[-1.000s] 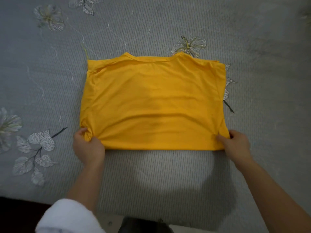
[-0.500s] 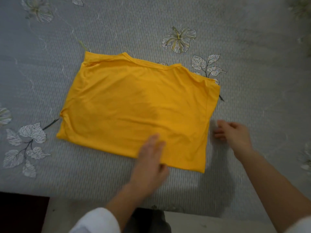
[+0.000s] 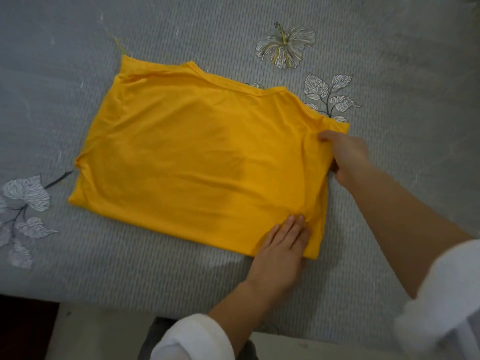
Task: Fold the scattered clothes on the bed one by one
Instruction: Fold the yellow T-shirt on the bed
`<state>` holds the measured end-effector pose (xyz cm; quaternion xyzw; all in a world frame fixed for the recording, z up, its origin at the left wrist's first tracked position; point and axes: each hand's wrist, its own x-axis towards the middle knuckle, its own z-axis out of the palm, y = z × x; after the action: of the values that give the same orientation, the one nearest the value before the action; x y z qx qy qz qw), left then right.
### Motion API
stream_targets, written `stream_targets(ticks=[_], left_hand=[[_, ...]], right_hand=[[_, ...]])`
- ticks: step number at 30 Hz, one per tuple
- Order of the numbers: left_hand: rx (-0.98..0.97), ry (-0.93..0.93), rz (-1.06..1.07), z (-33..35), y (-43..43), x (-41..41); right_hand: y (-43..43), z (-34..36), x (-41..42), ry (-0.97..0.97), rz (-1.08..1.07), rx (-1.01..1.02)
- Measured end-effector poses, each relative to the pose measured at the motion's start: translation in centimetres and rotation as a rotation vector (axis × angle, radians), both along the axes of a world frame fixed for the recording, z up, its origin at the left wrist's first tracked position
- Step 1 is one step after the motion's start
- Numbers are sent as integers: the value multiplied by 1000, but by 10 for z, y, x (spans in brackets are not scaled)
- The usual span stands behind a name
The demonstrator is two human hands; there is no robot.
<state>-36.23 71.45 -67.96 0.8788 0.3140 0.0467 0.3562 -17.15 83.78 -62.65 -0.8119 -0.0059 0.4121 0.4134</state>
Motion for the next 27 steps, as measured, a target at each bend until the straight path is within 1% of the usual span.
stream_targets(ticks=[2,3,4,7,8,13,15,20,23,25,27], left_hand=[[-297,-223,170,15,13,-14],[-447,-280,265,24,22,-23],[-535,-320,356,34,33,-34],[-699,-437,590,57,70,-67],[-762,-463,667,64,84,-79],[-1138,-558,1090,69,138,-152],[-1182,-582,1210,68,153,-179],[-1164,-654,1411,59,174,-226],[-1166,-689,1529,55,180,-243],[-1081,-639,1600,53,180,-254],[-962,-581,1653,49,177,-263]], right_hand=[[7,5,-2,68,-89,34],[11,9,-6,65,-110,67],[15,12,-12,21,-110,110],[37,21,-37,-247,37,191],[47,23,-48,-290,88,203],[107,32,-113,-322,240,228],[131,36,-139,-301,280,237],[184,34,-204,-274,418,252],[205,31,-240,-205,498,245],[209,26,-256,-177,583,235],[200,17,-262,-246,657,221]])
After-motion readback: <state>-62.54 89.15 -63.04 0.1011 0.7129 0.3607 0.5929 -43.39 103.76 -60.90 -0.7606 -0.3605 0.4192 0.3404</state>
